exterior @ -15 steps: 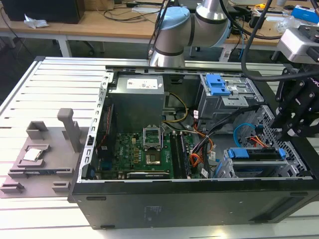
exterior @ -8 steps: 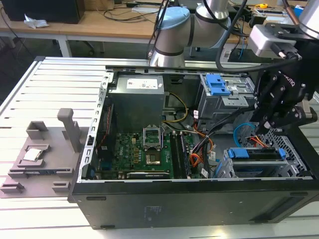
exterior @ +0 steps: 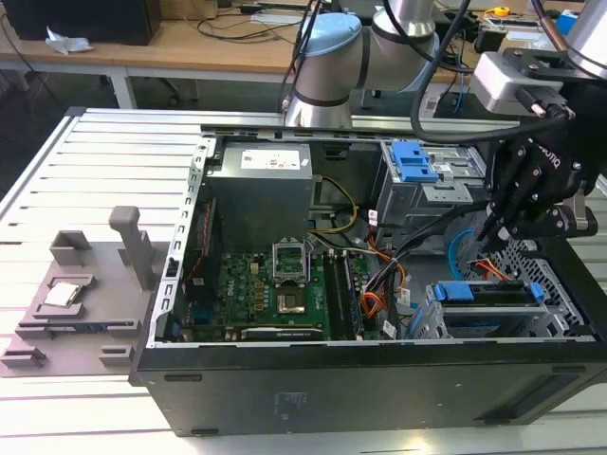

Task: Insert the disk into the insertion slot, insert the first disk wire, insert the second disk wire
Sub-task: 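Insert the second disk wire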

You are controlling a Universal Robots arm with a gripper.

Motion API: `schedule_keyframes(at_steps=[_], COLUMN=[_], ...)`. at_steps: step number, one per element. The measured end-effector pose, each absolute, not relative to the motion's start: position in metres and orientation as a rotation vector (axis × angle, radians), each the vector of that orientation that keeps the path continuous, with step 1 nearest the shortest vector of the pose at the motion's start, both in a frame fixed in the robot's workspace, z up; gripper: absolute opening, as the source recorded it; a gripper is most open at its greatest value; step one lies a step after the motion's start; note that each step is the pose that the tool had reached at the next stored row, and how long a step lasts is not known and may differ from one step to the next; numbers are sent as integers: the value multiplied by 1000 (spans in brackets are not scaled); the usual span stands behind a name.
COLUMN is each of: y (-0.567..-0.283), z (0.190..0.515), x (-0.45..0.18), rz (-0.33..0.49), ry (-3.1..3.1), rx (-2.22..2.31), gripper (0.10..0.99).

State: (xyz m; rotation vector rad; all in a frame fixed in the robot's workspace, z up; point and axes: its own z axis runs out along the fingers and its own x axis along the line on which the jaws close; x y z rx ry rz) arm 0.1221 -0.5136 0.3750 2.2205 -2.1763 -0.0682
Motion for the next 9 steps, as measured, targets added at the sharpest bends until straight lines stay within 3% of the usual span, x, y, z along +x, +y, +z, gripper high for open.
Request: schedule_keyframes(at_steps=[9], y=[-527], z=[372], x=[122], rz=[-68], ry=[-2176], rx=[2220], gripper=[165])
